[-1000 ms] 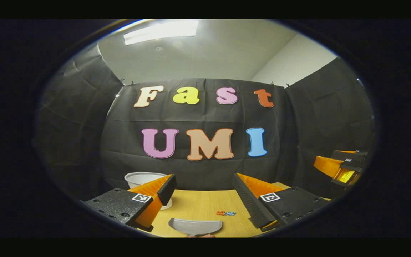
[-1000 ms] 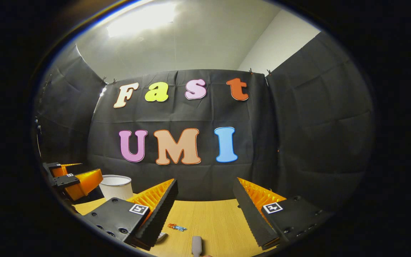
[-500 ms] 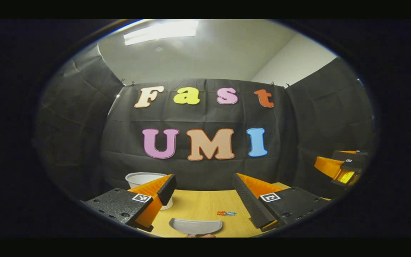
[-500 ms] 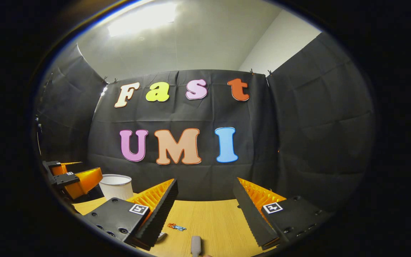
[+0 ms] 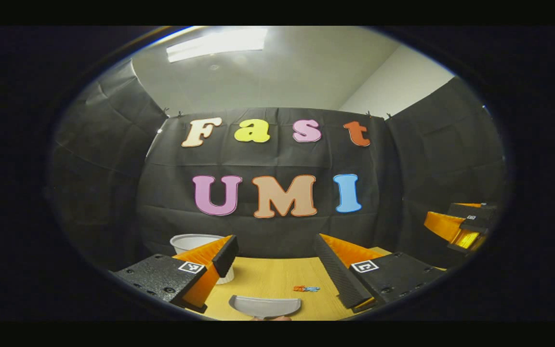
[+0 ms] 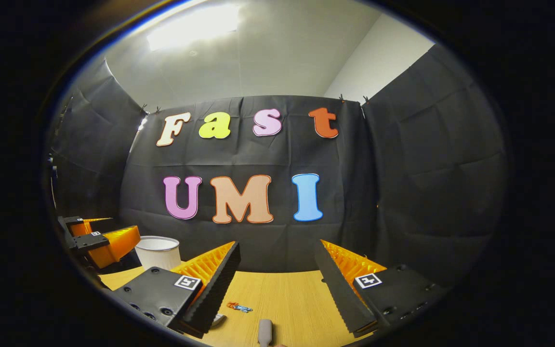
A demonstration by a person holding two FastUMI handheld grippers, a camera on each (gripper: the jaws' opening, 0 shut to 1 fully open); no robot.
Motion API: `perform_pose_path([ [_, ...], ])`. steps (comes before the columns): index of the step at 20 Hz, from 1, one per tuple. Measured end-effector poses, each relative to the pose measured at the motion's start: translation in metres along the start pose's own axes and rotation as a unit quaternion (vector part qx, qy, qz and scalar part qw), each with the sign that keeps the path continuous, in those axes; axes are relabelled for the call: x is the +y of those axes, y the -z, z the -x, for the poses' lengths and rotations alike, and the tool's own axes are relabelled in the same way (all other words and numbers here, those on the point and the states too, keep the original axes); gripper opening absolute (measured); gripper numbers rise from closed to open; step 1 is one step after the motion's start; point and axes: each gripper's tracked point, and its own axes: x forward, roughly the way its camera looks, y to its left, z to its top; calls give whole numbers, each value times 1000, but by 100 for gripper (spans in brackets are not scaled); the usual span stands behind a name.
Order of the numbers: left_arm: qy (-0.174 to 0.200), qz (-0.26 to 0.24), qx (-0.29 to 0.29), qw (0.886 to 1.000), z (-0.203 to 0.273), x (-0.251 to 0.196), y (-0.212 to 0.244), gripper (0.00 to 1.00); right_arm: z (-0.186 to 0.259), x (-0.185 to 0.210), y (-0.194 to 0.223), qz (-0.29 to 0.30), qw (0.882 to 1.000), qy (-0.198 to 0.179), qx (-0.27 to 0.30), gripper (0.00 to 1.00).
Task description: Pick up the small broom and dustpan from the desktop, sweep the trash into the dustpan with the broom, and then empty the trash into the garbage bin.
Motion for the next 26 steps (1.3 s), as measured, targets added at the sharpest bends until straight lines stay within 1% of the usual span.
perform_pose_path([
  [22,-3,6,-4,1000,0,2,0,94,3,3,-3,7,1000,-1,-3,100],
  [26,0,5,-1,1000,0,2,5,94,1,5,5,6,1000,-6,10,100],
])
